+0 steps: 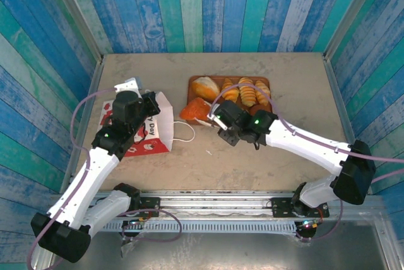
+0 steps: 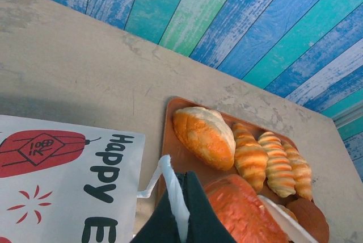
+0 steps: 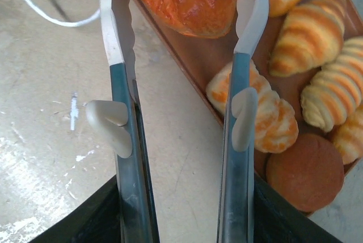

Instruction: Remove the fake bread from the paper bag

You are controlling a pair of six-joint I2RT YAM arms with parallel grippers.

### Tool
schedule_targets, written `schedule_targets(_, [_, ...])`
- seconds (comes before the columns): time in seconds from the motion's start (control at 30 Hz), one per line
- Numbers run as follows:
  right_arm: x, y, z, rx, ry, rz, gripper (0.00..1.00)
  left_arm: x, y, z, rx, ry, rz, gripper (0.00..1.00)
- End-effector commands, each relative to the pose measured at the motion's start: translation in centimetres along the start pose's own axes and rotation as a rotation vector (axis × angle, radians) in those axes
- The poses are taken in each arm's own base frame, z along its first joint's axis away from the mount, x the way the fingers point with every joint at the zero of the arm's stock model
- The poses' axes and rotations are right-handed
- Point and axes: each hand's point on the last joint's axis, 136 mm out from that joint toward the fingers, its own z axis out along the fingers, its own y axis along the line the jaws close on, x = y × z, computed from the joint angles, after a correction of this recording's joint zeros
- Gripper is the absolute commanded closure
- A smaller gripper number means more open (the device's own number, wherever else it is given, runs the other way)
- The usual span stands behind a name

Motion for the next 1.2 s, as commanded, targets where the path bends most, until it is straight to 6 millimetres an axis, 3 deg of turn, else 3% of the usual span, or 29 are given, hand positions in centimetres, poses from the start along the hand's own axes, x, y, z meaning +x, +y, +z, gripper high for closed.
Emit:
schedule_targets(0.0, [-0.5,-1.0,-0.3,-0.019,-0.030,0.116,0.49,-1.3,-0.3,-1.0,0.011,-0.055,-0.004,1.00])
schedule_targets(0.13, [0.4,-1.9,0.6,-0.002,0.033,0.183,0.49,-1.2,-0.3,-1.1,0.011,-0.053,-0.004,1.00])
schedule_targets(0.27, [0.8,-1.4,1.8,-0.024,0.079,0.215,0.48,-1.2,-0.2,-1.2,0.010,-0.057,-0.006,1.00])
schedule_targets(0.47, [0.6,-0.8,3.0,-0.047,0.106,0.230,0.48,-1.7,-0.1,-1.5,-0.001,-0.064,0.013,1.00])
schedule_targets(0.9, [-0.4,-1.0,3.4,-0.035,0.085,0.258,0.48,-1.8,-0.2,-1.7,0.001,-0.068,0.021,1.00])
schedule_targets(1.17, [-0.6,-1.0,4.7,-0.018,0.111,0.303,0.47,-2.2,-0.1,-2.6,-0.008,-0.073,0.088,1.00])
